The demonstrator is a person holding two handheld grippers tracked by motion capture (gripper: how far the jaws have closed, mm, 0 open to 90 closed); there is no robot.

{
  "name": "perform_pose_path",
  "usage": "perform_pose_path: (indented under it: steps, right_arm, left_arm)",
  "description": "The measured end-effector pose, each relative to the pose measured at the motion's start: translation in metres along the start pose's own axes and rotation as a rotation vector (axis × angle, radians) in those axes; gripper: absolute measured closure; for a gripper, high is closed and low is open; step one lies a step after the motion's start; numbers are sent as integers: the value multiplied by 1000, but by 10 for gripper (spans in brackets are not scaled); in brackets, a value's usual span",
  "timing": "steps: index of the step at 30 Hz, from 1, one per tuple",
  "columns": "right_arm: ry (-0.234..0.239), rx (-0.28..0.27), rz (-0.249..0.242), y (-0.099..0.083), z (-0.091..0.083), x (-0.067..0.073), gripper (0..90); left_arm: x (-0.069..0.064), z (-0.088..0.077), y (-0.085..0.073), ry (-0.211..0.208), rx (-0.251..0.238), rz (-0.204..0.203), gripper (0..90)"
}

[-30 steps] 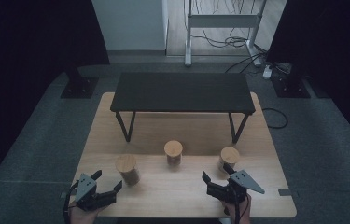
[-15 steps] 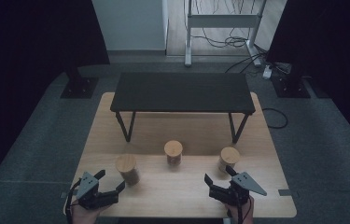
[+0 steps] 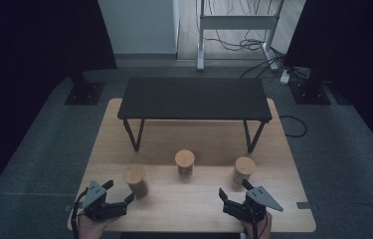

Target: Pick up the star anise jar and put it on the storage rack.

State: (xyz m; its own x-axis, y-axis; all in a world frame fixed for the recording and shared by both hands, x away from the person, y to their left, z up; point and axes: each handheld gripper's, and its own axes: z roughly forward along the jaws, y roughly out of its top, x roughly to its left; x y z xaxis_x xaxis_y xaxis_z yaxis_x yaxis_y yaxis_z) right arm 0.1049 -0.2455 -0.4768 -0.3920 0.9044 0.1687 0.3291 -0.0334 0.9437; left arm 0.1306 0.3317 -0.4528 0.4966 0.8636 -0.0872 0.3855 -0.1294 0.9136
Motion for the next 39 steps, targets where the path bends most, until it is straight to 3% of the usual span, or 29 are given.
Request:
perform_pose_path:
  steps: [8, 26, 39]
  right_arm:
    - [-1, 4, 4, 1, 0, 1, 78]
    - [6, 11, -1, 0, 0, 4, 78]
    - [9, 16, -5, 0, 1, 5, 78]
  left_arm:
    - [-14, 17, -3, 21, -19, 34, 28]
    - [-20, 50, 2, 37, -15, 95, 34]
    - [-21, 55, -1, 60, -20, 67, 111]
